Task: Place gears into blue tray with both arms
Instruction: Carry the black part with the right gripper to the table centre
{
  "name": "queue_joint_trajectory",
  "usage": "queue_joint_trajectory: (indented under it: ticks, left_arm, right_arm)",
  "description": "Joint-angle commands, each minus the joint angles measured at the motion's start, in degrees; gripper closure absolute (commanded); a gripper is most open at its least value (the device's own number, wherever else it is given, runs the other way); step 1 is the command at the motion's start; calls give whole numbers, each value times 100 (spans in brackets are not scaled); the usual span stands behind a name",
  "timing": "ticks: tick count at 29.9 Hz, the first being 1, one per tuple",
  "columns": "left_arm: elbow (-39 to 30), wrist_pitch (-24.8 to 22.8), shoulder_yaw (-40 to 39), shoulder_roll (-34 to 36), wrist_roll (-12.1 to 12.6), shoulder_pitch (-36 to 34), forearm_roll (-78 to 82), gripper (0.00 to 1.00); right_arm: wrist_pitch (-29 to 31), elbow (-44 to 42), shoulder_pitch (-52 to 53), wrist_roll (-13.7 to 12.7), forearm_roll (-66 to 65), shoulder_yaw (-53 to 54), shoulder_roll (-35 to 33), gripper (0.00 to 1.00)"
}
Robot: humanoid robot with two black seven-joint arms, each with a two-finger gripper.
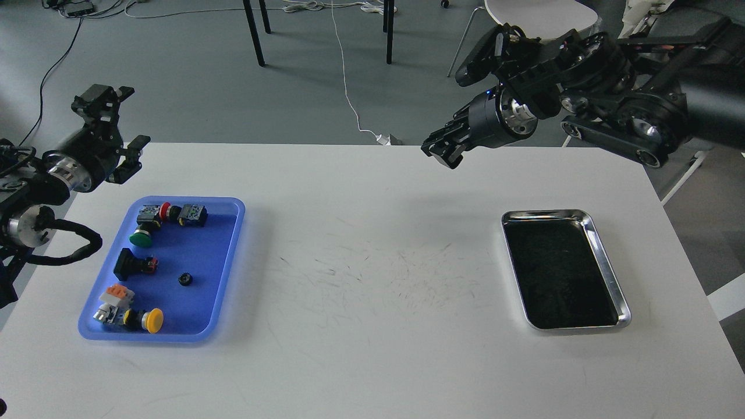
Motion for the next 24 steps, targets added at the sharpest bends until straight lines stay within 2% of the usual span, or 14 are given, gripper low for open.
queue_joint_trajectory:
  ticks: [1, 4, 8, 11, 24]
  left_arm:
    - [-18, -32, 1, 181, -6, 11, -1, 1]
    - [-18, -41, -8, 304, -6, 11, -10, 1]
    - [-27, -41, -8, 401, -6, 11, -10, 1]
    - [-36, -41, 1, 453, 3, 11, -10, 1]
    - [-80, -41, 1, 655, 12, 11, -10, 1]
  right_arm:
    - [-320, -153, -235, 1, 6, 140, 501, 99]
    - [-1049, -347, -455, 1, 119, 289, 844, 99]
    - [-1374, -452, -814, 1, 261, 510, 1327, 99]
    - [-1708, -575, -1026, 1, 296, 615, 1399, 99]
    - [-2263, -945, -1958, 1, 287, 677, 1399, 99]
